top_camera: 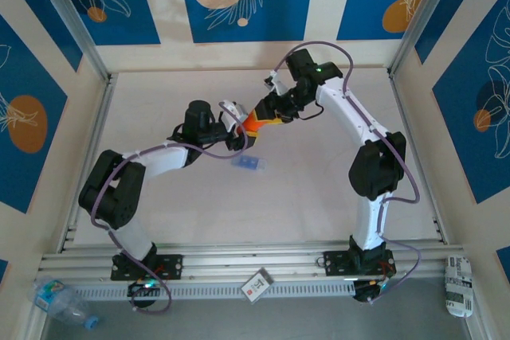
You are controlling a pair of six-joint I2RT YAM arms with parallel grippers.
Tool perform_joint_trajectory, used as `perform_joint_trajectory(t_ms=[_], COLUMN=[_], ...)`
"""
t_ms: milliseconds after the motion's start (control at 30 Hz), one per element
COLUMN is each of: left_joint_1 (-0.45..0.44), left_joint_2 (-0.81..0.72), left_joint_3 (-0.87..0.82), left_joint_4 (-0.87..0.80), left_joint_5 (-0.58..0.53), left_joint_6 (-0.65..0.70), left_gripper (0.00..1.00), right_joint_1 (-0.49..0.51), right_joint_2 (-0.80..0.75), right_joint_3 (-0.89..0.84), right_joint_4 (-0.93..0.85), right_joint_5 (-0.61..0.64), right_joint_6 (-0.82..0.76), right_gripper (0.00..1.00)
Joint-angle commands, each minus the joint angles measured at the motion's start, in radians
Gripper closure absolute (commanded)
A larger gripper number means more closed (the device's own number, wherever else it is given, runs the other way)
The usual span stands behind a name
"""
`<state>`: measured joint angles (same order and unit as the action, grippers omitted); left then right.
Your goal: Sort the pills into containers
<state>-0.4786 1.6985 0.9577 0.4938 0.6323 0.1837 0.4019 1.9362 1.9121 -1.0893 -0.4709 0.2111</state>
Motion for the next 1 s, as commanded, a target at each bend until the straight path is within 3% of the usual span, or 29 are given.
perform_joint_trajectory(t_ms=[0, 333, 467, 700, 967], left_joint_1=[-0.008, -0.008, -0.008, -0.003, 0.000], left_joint_2=[0.014, 0.021, 0.017, 0.000, -0.032], left_joint_3=[0.023, 0.035, 0.038, 0.033, 0.007], left_joint_4=[0.025, 0.042, 0.068, 0.101, 0.121], left_joint_5=[0.046, 0.064, 0.065, 0.052, 0.056], left_joint_6=[0.001, -0.045, -0.098, -0.182, -0.223], left_gripper=[0.31, 0.54, 0.69, 0.99, 1.00], right_joint_1=[0.008, 0.014, 0.009, -0.076, -0.197], right_joint_2=[0.013, 0.004, -0.002, -0.116, -0.377], right_joint_3=[0.033, 0.007, -0.015, -0.105, -0.427], right_joint_4=[-0.004, 0.010, 0.027, 0.133, 0.431], right_joint_5=[-0.061, -0.064, -0.058, -0.103, -0.089], right_joint_6=[0.011, 0.014, 0.025, 0.100, 0.339], right_gripper=[0.59, 0.59, 0.56, 0.23, 0.10])
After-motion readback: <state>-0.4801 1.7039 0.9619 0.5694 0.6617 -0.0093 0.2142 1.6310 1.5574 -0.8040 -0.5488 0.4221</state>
